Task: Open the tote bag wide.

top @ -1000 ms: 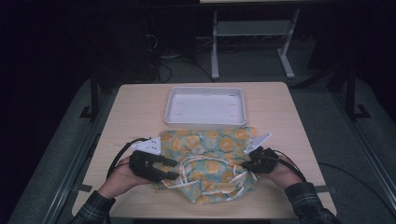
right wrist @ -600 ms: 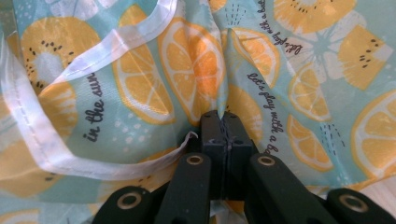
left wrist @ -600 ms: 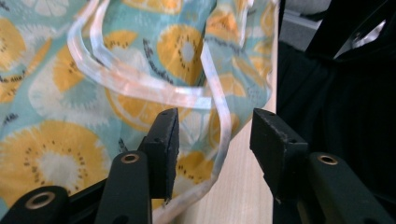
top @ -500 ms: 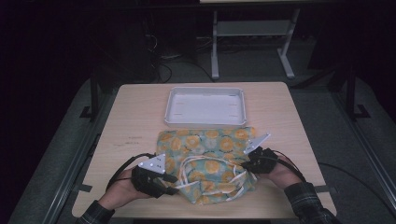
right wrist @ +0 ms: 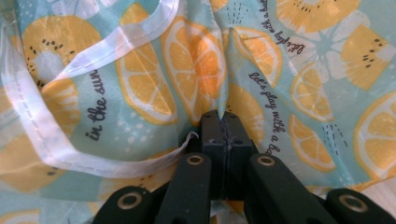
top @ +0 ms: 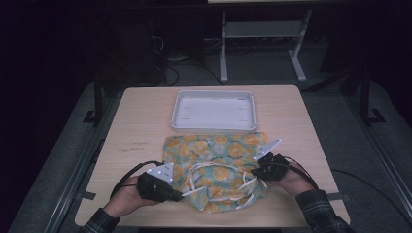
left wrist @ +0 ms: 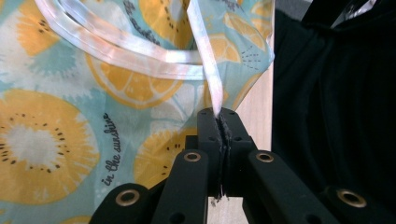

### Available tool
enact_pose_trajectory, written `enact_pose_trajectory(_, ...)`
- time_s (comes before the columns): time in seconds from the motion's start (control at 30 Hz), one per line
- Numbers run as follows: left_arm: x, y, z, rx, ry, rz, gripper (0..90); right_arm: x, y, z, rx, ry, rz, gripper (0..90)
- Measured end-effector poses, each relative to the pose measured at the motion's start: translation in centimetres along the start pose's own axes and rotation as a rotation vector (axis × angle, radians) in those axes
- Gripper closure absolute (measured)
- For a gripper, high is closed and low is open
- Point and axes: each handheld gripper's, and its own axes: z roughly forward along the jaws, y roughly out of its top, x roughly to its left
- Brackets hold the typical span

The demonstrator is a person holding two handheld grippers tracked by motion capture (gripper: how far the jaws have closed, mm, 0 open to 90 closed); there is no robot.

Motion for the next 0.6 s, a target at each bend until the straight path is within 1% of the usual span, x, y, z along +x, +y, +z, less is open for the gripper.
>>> enact_pose_trajectory(0.1, 0.1, 0.3, -0.7, -0.04, -0.007, -0.004, 89.4, 0.0, 0.0, 0.0, 0.001, 0.002, 0.005, 89.0)
enact_pose_trajectory(0.3, 0.7, 1.5, -2.0, -0.116, 0.009, -0.003, 89.6, 0.1, 0.1, 0.1, 0.002, 0.0, -0.001, 88.9)
enact_pose_trajectory(0.43, 1.5, 2.3, -2.4, -0.156, 0.042, -0.006, 89.7, 0.1, 0.1, 0.1, 0.003, -0.003, -0.004, 88.9)
enact_pose_trajectory(0.53, 2.4, 2.8, -2.6, -0.195, 0.05, -0.019, 89.7, 0.1, 0.1, 0.1, 0.003, -0.004, -0.004, 88.9)
enact_pose_trajectory(0.6, 3.0, 3.2, -2.6, -0.203, 0.063, -0.026, 89.7, 0.1, 0.0, 0.1, 0.0, -0.006, -0.004, 88.5)
